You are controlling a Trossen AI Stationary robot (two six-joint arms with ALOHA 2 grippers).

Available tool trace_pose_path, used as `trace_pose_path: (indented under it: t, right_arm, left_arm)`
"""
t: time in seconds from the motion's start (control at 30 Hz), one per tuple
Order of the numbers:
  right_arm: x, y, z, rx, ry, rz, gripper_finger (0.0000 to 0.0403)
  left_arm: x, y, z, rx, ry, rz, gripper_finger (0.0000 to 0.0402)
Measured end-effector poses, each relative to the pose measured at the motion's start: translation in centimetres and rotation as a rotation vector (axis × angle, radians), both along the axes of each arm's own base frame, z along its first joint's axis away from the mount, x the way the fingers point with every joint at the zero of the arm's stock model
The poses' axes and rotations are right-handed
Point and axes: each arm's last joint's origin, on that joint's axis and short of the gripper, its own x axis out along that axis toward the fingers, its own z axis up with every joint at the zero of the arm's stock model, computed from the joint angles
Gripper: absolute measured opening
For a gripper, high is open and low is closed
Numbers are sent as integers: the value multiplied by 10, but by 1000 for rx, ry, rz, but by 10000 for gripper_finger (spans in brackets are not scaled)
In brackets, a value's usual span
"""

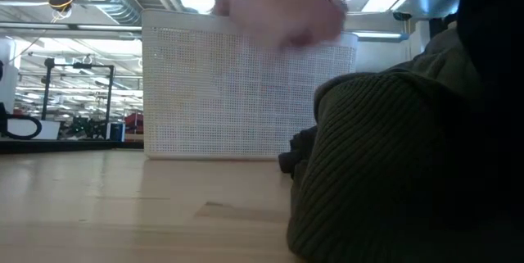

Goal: Sort clothes
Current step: Put the pink polo shirt into the white laundry bin

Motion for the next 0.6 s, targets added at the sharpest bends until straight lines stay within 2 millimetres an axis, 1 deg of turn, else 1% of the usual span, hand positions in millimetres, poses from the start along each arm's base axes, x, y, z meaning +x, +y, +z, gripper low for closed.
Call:
trace_pose_path:
  t: [0.03,0.13,0.23,0.3,0.4,0.5,0.57,0.6]
  right_arm:
    - [-2,-12,9,-10,-25,-32,9]
    - [-2,-43,23,-21,-70,-78,8]
    - [2,-63,22,7,-95,-93,10]
    - [6,-74,16,36,-91,-108,21]
    - [15,-82,5,98,-73,-118,48]
    - [21,-83,-5,114,-25,-119,88]
    - [21,-82,-6,118,-19,-113,121]
    - [20,-78,-4,128,-14,-101,138]
  left_arm:
    - [0,0,0,0,-1,0,184]
    - [0,0,1,0,-6,0,184]
    - [0,0,1,0,-6,0,184]
    - [0,0,1,7,-6,3,184]
    - [0,0,1,7,-5,3,184]
    - [0,0,1,7,-5,4,184]
    - [0,0,0,7,-3,3,184]
    - [0,0,0,7,-3,3,184]
